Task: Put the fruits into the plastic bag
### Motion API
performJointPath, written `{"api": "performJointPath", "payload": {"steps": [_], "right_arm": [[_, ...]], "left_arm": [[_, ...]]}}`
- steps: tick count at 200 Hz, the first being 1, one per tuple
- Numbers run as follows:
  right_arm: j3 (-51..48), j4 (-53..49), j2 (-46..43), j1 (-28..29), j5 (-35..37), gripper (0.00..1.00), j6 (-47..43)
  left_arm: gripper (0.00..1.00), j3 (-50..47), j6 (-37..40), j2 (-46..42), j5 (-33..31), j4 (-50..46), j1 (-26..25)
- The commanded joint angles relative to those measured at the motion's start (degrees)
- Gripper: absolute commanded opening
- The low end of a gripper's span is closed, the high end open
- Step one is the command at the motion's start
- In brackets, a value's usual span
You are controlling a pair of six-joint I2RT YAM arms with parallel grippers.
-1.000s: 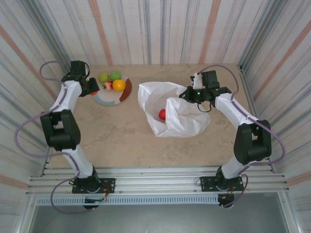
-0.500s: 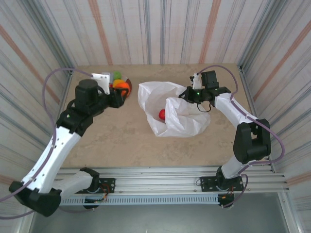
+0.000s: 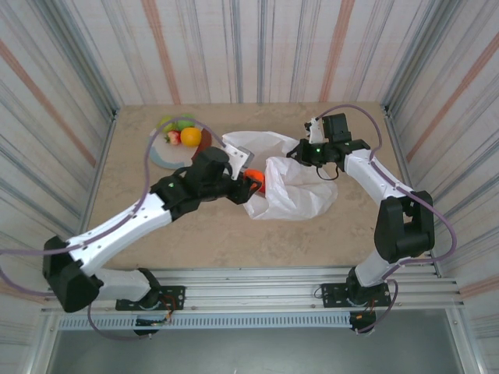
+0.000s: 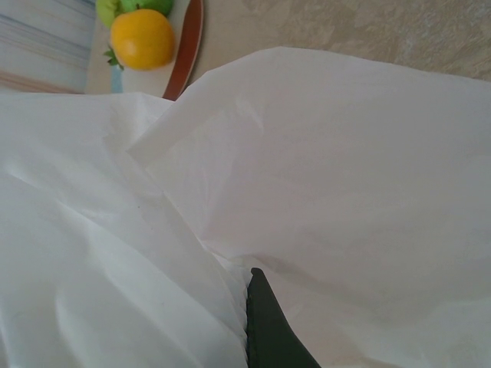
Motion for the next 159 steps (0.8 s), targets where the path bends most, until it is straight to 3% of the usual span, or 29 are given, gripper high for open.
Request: {"api": "performJointPath", "payload": {"steps": [1,50,102,159], "right_arm": [[-0.47,-1.67,-1.18,-0.45,-0.44,0.00,0.03],[-0.49,-1.36,-1.08,-0.28,-0.98,0.00,0.73],[-0.31,-1.42,-0.84,-0.10,-1.05,0.00,0.94],[-0.47,-1.86,-0.92,-0.09,-0.69,0.00,0.64]], "left_arm": [[0.56,0.99,0.70,3.50,-2.95,2.71,-0.02],[0.60,5.63,-0.30,15.54,-5.64,3.78,-0.02],[0.62,10.10,-2.64,26.11,-2.12,8.34,-0.28],[0.67,12.22,-2.46,31.28,-1.91,8.79,-0.29]]}}
